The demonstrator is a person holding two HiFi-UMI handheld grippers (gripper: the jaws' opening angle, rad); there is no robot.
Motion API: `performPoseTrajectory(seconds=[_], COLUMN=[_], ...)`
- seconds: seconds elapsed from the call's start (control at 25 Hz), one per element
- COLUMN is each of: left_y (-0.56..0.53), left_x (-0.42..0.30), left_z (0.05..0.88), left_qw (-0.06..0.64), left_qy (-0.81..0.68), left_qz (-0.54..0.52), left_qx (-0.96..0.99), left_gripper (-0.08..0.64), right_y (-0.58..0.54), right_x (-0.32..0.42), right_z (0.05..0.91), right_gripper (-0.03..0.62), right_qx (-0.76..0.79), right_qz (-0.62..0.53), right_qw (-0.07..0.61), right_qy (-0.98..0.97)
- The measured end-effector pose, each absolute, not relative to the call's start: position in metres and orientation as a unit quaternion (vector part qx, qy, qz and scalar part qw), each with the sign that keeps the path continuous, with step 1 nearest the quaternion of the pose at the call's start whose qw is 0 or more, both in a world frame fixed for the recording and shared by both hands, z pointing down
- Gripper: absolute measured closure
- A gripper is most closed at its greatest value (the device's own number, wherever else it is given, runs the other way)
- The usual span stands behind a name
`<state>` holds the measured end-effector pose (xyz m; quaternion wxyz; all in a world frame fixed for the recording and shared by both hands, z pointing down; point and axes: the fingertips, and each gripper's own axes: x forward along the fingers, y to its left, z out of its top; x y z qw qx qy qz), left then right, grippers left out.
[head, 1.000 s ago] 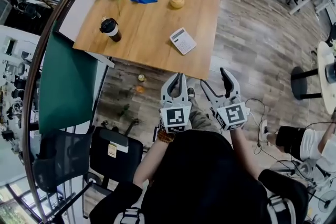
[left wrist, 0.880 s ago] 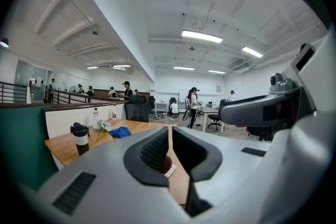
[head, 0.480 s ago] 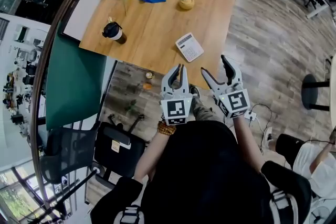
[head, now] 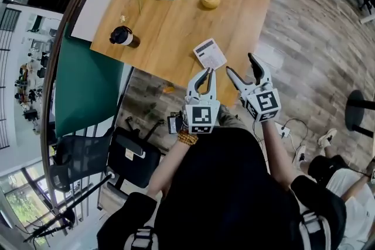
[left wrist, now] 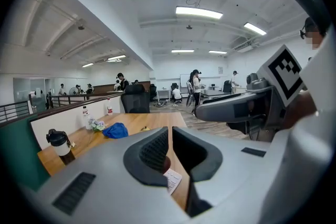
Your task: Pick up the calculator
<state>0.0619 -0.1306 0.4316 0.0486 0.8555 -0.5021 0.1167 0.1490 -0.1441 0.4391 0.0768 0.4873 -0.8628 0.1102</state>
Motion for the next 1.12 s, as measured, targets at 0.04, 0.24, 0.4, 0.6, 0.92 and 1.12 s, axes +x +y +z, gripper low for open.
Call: performPoseTrajectory(seconds=[0.04,0.24,0.4,0.6,0.92,1.12], left_y=[-0.133,-0.143,-0.150,-0.160,-0.167,-0.167], left_x=[0.065,0.063,0.055,0.044,0.044,0.044], left_z=[0.438,0.463,0.479,0.506,0.547,0.586], left_qw=[0.053,0.068,0.083,0.103,0.146,0.184], left_qy=[-0.504,-0.521,-0.537,-0.540,-0.535,-0.528], left_qz=[0.123,0.145,0.152,0.157,0.166,0.187], left_qx=[0.853,0.839,0.826,0.820,0.816,0.807], left_gripper=[0.517,0.517,0.517,0.515,0.507,0.431], right_y=[-0.150,-0.171,-0.186,-0.201,-0.213,-0.224], right_x=[0.153,0.165,0.167,0.159,0.138,0.128], right_z=[0.445,0.484,0.509,0.535,0.565,0.590], right_gripper=[0.230,0.230,0.229,0.222,0.210,0.200], right_qx=[0.485,0.470,0.455,0.434,0.376,0.345], right_qz=[0.113,0.121,0.134,0.150,0.171,0.175], right_qw=[0.081,0.111,0.128,0.141,0.171,0.211], right_qy=[-0.863,-0.867,-0.871,-0.877,-0.895,-0.898])
